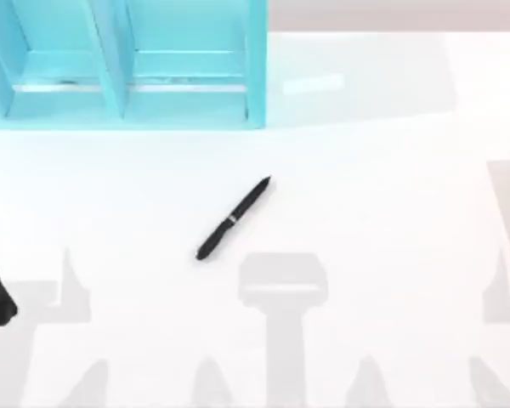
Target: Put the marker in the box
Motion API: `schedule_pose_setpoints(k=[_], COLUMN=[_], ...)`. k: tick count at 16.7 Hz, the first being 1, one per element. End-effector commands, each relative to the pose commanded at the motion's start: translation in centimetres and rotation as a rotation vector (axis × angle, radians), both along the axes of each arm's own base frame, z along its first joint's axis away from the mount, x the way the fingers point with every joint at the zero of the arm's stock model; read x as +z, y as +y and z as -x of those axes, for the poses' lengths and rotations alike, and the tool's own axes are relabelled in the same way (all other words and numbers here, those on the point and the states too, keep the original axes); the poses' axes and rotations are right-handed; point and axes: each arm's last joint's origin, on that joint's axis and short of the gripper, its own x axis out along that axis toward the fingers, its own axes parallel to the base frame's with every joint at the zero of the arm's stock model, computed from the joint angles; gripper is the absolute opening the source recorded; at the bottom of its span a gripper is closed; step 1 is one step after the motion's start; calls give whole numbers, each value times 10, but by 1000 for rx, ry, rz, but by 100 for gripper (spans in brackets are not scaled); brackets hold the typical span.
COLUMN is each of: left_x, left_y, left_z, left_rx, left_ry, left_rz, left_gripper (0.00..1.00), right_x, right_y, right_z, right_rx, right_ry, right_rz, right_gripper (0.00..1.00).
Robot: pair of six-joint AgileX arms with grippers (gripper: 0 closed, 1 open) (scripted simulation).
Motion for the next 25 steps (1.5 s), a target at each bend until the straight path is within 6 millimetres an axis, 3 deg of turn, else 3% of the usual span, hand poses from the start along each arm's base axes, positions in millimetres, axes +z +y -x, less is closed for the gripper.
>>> schedule_pose_setpoints(k=[4,9,13,16,19,22,25], left_x=[0,0,0,0,0,0,0], left_y=[0,0,0,0,0,0,0], left_z=[0,0,0,0,0,0,0], left_rx=[0,0,0,0,0,0,0], left_ry=[0,0,0,0,0,0,0], left_rz=[0,0,0,0,0,0,0], left_gripper=[100,100,100,100,100,100,100], right_x=[6,50,95,108,92,51,10], right_y=[3,24,61,105,158,203,229], right_z=[0,-12,-51,-99,-151,-192,-215], right_rx=[32,211,339,367,327,234,133], right_ry=[10,129,348,571,806,1014,1160], right_rz=[-30,-257,-512,-684,-814,-893,-931], right_gripper=[100,100,100,100,100,100,100])
